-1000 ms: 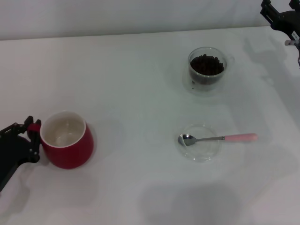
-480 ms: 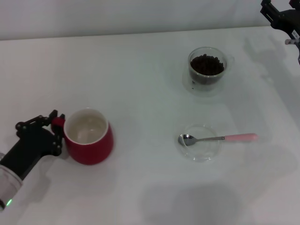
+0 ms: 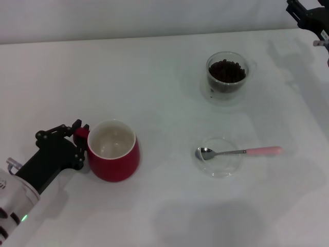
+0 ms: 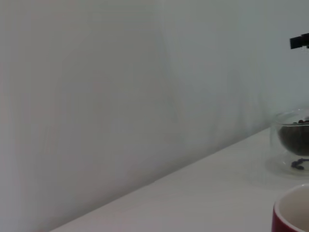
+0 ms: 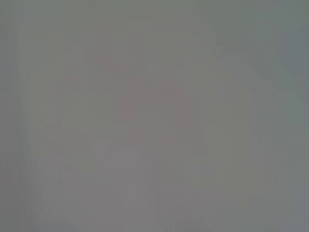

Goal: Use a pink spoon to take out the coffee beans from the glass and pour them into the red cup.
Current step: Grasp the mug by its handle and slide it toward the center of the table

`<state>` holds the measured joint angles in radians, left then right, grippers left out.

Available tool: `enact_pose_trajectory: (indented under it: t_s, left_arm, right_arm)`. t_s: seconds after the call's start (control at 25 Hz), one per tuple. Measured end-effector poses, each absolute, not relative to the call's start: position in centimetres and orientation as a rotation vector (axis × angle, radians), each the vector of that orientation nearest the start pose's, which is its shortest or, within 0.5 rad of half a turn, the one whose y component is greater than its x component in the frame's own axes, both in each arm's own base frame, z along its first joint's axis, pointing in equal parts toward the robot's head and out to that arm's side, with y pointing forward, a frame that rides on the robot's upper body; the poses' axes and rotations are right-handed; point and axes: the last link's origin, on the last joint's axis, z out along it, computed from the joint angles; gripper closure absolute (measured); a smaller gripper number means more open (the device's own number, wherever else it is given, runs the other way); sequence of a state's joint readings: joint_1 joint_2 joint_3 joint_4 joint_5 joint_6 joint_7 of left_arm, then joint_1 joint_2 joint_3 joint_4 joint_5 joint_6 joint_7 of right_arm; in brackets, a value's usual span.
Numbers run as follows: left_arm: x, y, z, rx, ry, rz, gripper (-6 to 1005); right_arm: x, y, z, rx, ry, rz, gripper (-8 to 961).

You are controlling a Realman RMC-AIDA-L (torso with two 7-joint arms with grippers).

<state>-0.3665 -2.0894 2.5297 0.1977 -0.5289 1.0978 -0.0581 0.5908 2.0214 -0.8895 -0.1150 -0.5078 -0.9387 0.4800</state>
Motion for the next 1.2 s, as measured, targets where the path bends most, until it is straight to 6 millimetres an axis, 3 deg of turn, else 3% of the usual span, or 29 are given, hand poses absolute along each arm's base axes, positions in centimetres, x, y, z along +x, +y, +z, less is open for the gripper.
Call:
enact_pose_trajectory:
  t_s: [0.64,1.04,1.2]
  left_arm:
    - [-31.5,27.2,-9.9,-2.171,-0.322,-0.508,848]
    - [-31.5,26.6,-9.6,-2.150,-0.324,-0.539,626]
    - [-31.7,26.1,-9.2,-2.128,-0.328,-0.561,386]
  right_arm:
    - [33.8,39.6,4.5,-1.515,0.710,0.714,96]
    - [34.1,39.5,4.6,-1.508,0.713,0.711,96]
    - [34.2,39.4,4.7,-1.506,0.715,0.710,97]
